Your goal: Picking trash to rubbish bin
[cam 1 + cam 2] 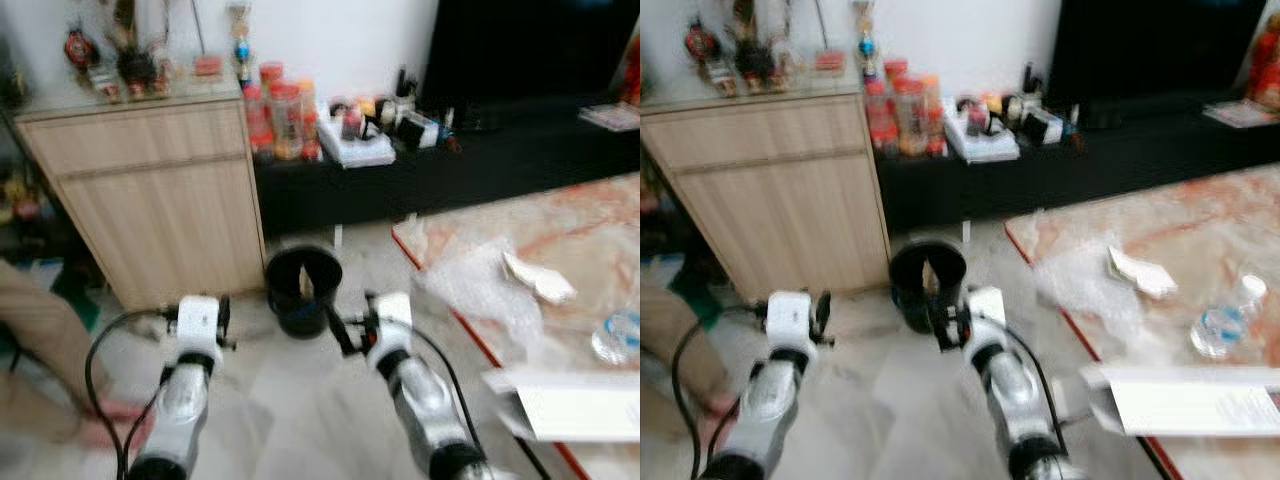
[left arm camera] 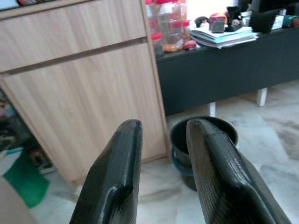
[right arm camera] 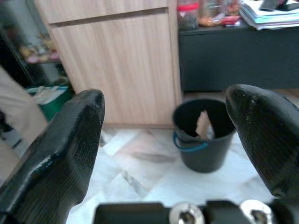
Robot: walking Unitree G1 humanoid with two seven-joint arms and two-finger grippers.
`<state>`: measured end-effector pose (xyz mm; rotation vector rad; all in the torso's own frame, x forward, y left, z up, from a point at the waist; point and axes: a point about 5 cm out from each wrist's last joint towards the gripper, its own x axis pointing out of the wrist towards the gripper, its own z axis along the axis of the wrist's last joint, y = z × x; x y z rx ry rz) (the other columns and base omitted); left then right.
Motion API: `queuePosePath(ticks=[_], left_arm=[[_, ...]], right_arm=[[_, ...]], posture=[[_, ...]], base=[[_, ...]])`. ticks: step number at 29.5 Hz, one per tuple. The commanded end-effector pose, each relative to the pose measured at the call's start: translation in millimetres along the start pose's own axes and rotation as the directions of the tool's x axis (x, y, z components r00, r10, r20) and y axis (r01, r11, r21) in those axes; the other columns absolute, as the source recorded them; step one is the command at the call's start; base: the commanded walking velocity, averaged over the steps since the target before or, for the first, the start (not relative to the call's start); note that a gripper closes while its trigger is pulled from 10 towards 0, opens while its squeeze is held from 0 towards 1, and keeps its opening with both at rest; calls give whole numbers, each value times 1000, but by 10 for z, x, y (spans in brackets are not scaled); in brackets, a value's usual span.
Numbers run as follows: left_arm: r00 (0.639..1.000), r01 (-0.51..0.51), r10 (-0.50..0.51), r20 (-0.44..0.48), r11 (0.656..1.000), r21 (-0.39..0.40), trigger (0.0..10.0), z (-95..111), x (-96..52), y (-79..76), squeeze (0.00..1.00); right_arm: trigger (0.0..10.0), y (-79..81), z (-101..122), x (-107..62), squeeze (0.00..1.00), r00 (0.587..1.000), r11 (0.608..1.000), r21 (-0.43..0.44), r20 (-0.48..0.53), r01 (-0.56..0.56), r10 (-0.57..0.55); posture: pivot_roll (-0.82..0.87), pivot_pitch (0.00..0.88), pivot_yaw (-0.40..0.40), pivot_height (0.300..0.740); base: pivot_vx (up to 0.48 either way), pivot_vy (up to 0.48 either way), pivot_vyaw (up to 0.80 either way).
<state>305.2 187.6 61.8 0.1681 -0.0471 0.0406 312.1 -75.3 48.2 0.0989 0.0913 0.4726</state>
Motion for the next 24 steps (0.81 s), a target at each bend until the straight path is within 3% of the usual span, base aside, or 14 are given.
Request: queuePosePath(ticks=[1, 13, 24], left_arm=[[1000, 4, -4, 20, 1000, -4, 10000, 55, 36, -26, 0], [996, -1, 1, 84, 1000, 0, 10000, 204, 112, -29, 0], [994, 5, -6, 108, 1000, 4, 10000, 263, 134, -49, 0]], right_arm=[[10000, -27, 50, 22, 0, 1000, 1000, -6, 14, 7, -7], [10000, -29, 263, 134, 0, 996, 1000, 2, 94, 12, -12], [10000, 3, 282, 152, 0, 995, 1000, 9, 104, 4, -5]], posture=[[-13, 0, -10, 740], [-8, 0, -13, 740], [-8, 0, -14, 740]], base=[[0, 0, 0], [0, 0, 0], [0, 0, -758]])
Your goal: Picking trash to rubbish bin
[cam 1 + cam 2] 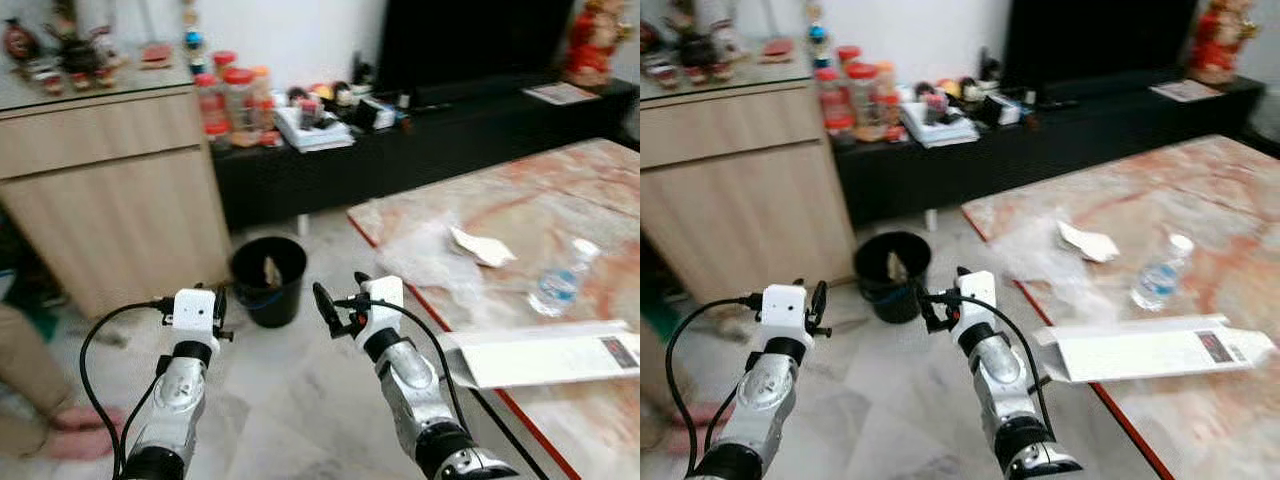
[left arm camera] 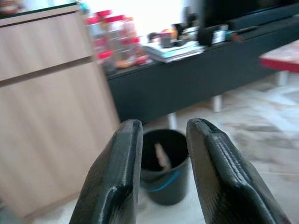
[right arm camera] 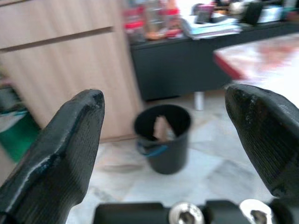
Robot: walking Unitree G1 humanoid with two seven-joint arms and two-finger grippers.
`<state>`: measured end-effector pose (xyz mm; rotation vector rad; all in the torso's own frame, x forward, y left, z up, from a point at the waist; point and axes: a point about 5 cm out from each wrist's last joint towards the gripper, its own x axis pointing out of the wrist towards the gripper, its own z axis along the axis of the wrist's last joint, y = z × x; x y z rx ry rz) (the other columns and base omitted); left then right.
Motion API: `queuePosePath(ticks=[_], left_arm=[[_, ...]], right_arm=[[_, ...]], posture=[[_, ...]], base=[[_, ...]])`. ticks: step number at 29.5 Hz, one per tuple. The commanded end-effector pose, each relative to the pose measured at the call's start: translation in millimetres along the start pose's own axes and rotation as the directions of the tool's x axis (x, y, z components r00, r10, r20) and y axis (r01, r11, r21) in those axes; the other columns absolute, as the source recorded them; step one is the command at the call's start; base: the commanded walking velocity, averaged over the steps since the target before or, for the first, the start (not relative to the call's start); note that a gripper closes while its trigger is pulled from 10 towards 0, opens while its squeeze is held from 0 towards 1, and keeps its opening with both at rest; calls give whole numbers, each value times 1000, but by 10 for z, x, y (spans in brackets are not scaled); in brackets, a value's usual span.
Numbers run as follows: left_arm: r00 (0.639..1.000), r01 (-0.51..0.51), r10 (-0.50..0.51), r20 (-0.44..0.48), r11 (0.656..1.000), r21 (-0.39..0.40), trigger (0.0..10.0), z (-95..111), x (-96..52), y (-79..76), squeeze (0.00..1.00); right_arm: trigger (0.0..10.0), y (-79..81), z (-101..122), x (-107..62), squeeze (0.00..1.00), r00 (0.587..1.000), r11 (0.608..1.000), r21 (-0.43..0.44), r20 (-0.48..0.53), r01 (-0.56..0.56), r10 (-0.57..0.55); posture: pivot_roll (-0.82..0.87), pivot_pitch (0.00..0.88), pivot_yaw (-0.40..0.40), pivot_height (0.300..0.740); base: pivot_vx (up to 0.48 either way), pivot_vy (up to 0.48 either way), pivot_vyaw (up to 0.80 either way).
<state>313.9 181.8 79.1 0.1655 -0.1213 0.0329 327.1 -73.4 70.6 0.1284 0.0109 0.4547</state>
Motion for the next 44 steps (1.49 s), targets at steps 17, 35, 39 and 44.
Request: queuePosePath(ticks=[17, 35, 39, 44], left_arm=[[998, 21, -23, 62, 999, 24, 10000, 153, 79, -26, 0], [995, 24, -30, 93, 998, 63, 10000, 221, 105, -47, 0], [996, 21, -26, 91, 998, 61, 10000, 215, 102, -44, 0], [996, 18, -22, 91, 999, 50, 10000, 212, 100, -50, 0]], right_arm=[[10000, 68, 99, 67, 0, 999, 1000, 0, 49, -12, 12], [10000, 98, 179, 105, 0, 996, 1000, -3, 88, -21, 22], [10000, 101, 186, 109, 0, 996, 1000, -4, 91, -23, 23], [10000, 101, 191, 111, 0, 995, 1000, -7, 93, -26, 26]], posture=[[-1, 0, 0, 740], [-2, 0, -3, 740], [-2, 0, -4, 740], [-2, 0, -6, 740]], base=[[0, 0, -785], [0, 0, -785], [0, -148, -784], [0, -58, -786]])
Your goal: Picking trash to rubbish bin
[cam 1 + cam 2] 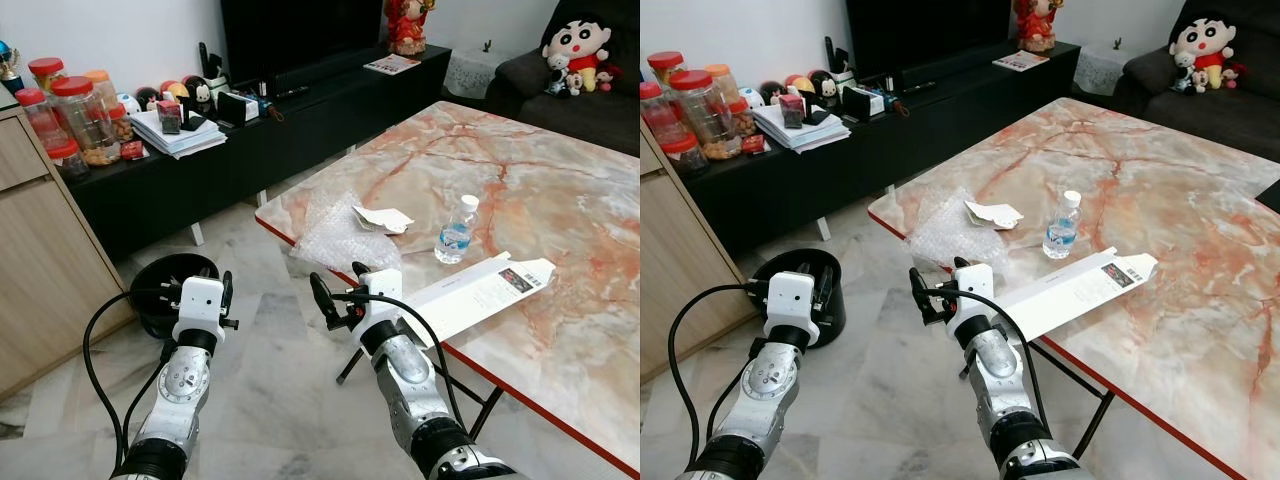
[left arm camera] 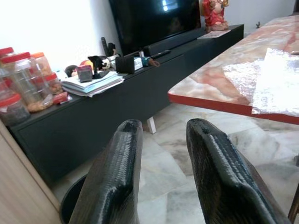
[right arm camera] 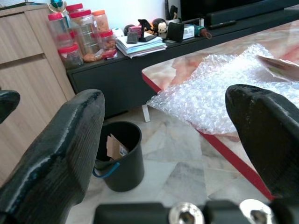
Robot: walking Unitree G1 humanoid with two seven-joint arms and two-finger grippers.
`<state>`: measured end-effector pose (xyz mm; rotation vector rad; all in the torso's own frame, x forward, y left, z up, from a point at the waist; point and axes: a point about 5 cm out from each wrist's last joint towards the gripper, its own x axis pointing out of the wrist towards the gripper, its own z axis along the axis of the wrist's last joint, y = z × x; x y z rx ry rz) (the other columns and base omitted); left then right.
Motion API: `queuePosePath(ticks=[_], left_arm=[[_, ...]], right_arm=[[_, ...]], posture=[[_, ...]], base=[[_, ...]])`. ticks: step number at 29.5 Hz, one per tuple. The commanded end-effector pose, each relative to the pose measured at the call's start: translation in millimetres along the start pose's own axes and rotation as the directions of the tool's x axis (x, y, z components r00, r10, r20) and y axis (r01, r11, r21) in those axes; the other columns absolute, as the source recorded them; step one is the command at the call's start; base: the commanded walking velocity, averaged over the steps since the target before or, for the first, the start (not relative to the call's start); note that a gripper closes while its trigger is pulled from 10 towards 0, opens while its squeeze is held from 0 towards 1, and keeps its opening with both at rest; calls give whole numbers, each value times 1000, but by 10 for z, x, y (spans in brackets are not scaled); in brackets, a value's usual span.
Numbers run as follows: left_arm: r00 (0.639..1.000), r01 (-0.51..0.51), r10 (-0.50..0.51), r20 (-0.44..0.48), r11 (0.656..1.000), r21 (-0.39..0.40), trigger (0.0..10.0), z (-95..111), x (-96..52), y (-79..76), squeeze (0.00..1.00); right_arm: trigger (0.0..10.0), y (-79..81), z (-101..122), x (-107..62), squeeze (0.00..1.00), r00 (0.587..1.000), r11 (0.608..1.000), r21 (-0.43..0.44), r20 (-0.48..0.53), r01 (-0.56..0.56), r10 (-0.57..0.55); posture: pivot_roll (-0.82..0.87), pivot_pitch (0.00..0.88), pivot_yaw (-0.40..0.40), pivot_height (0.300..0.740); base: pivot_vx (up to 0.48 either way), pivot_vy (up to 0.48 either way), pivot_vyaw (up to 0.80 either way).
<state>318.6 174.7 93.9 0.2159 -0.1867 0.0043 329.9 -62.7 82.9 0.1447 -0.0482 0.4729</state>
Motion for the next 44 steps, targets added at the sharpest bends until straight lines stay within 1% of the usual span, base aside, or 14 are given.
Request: queuePosePath(ticks=[1, 12, 14, 19, 44], left_arm=[[1000, -7, 7, 24, 1000, 1, 10000, 58, 41, 2, 0], [1000, -5, 5, 24, 1000, 12, 10000, 58, 39, 4, 0], [1000, -4, 4, 20, 1000, 25, 10000, 51, 37, 4, 0], [1000, -4, 4, 24, 1000, 14, 10000, 57, 40, -4, 0], [999, -5, 5, 43, 1000, -5, 10000, 82, 32, -12, 0]], right_arm=[[10000, 3, 80, 42, 0, 999, 1000, -9, 34, -5, 5], [10000, 6, 65, 34, 0, 1000, 1000, -7, 28, -3, 3], [10000, 5, 66, 34, 0, 1000, 1000, -7, 28, -2, 2], [10000, 7, 66, 34, 0, 1000, 1000, -8, 29, -2, 2], [10000, 28, 61, 31, 0, 999, 1000, -1, 32, -13, 13]], posture=[[-3, 0, -5, 740], [-1, 0, -5, 740], [-2, 0, -3, 740], [-2, 0, -3, 740], [-4, 0, -7, 740]], base=[[0, 0, -788], [0, 0, -786], [0, -480, -784], [0, -437, -785], [0, 0, -744]])
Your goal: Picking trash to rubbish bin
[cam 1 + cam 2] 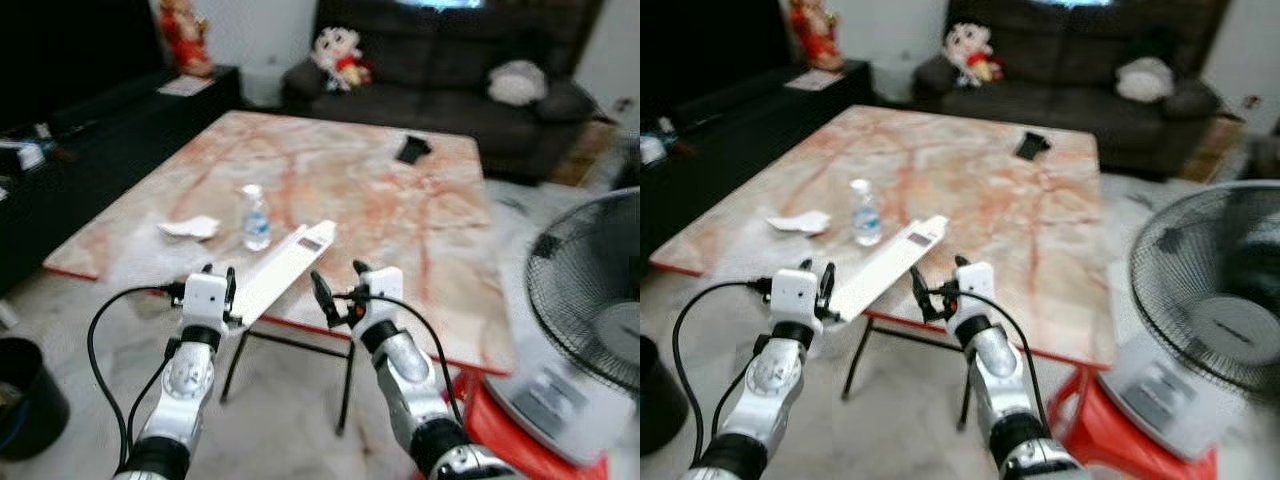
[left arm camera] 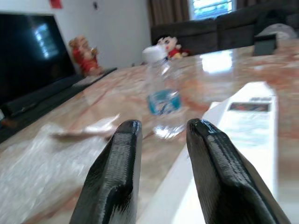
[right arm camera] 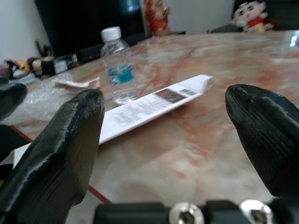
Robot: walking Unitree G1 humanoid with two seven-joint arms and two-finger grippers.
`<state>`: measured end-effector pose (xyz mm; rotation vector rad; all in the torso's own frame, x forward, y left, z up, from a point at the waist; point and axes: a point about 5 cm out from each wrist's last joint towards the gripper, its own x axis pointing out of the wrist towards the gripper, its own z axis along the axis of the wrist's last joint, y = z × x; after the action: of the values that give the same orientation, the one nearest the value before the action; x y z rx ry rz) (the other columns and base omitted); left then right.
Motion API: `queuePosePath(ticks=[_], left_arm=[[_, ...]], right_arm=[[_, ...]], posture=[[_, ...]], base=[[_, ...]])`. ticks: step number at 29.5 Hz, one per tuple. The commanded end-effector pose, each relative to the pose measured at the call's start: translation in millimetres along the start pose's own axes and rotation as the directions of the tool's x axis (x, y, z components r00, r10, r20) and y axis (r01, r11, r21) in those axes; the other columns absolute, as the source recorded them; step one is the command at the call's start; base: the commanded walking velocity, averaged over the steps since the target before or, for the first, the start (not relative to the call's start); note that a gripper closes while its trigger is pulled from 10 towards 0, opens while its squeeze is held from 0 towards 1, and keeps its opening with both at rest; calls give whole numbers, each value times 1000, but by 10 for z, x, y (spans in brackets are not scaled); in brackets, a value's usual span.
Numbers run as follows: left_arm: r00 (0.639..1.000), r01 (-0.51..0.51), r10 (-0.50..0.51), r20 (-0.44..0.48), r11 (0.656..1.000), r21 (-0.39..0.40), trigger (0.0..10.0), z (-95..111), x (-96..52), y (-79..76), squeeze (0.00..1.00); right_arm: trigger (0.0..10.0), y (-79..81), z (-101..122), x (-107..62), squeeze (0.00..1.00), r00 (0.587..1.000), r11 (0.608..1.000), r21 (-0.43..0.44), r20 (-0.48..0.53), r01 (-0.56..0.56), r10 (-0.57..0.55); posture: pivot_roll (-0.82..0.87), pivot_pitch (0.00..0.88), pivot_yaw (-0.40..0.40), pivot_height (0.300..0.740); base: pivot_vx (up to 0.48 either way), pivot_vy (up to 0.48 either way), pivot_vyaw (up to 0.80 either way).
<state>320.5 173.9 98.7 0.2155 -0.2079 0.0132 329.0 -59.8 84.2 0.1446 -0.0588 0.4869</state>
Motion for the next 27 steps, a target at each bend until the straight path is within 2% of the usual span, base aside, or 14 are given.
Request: queuePosePath(ticks=[1, 9, 27], left_arm=[[1000, 6, -6, 24, 1000, -6, 10000, 39, 5, -14, 0], [1000, 8, -7, 22, 1000, -8, 10000, 36, 4, -16, 0], [1000, 9, -9, 8, 1000, -15, 10000, 11, -10, -22, 0]], right_arm=[[10000, -2, 51, 25, 0, 1000, 1000, 1, 22, 1, -1], [10000, -2, 53, 23, 0, 1000, 1000, 3, 27, 0, 0], [10000, -6, 12, 7, 0, 1000, 1000, 5, 2, 3, -3]], posture=[[-4, 0, -7, 740], [-4, 0, -7, 740], [-5, 0, -10, 740]], base=[[0, 0, -756], [0, 0, -648], [0, 0, -32]])
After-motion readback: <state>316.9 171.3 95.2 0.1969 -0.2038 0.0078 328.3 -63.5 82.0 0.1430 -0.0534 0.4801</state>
